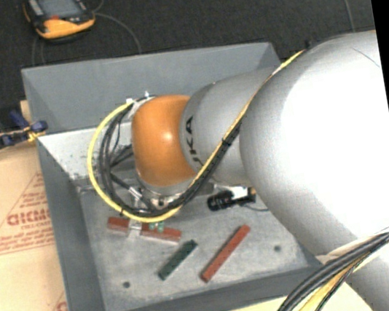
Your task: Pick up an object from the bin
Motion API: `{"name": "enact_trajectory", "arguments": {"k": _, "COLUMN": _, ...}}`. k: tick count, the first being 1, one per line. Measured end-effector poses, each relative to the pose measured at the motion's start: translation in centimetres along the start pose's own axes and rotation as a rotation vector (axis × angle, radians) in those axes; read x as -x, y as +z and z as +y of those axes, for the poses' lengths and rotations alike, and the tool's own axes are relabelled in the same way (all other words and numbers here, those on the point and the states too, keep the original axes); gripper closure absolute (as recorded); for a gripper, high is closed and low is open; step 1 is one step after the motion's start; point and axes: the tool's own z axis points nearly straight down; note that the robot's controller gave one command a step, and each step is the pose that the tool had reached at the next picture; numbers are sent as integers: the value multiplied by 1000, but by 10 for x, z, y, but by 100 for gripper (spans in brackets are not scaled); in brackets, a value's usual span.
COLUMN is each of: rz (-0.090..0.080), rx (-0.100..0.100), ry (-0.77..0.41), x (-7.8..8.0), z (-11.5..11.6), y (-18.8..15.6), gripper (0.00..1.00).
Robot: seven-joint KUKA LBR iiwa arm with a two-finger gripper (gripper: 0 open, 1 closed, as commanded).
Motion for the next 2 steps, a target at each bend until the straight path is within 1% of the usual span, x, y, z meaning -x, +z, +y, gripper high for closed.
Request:
{"name": "enact_trajectory", "arguments": {"k": 1, "rz": 0, "rx": 0, "ry": 1, "x": 0, "z": 0, "y": 0, "gripper": 100}}
{"name": "enact_trajectory", "arguments": {"k": 2, "rz": 4, "rx": -9, "ry": -23, "x": 18, "z": 11, "y": -120, "gripper": 100}}
